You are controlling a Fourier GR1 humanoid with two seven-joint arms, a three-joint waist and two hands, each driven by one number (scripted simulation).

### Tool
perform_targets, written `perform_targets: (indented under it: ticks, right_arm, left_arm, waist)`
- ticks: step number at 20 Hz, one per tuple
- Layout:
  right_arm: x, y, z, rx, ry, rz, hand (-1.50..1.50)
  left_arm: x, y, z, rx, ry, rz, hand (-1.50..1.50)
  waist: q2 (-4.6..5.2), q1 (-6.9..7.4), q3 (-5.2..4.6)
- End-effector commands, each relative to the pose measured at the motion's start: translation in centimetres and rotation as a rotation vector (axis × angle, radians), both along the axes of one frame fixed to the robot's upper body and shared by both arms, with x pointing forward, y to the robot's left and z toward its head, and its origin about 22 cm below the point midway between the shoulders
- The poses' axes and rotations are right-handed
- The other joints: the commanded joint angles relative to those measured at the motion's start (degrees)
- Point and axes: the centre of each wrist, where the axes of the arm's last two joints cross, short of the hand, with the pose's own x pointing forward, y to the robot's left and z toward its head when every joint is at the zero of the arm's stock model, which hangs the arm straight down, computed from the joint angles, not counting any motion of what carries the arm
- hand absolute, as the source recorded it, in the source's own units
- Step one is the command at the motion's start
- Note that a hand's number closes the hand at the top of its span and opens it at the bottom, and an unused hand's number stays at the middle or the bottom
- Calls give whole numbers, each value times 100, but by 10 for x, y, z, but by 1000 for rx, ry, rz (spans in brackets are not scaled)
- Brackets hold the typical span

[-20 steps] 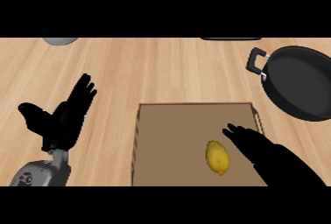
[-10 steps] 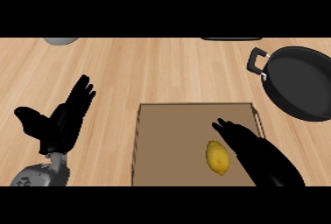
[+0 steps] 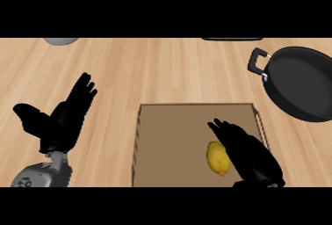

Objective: Pick the lemon from the tray and place it in the pot

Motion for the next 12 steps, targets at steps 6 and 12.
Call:
perform_targets:
  ticks: [6, 12]
  right_arm:
    - [14, 32, -33, -125, 55, -17, -150]
    - [21, 18, -44, -151, 97, 0, -150]
  left_arm:
    - [11, 13, -15, -10, 16, -1, 0]
    - [2, 9, -15, 12, -2, 3, 0]
  waist:
    - [7, 1, -2]
    - [3, -1, 0]
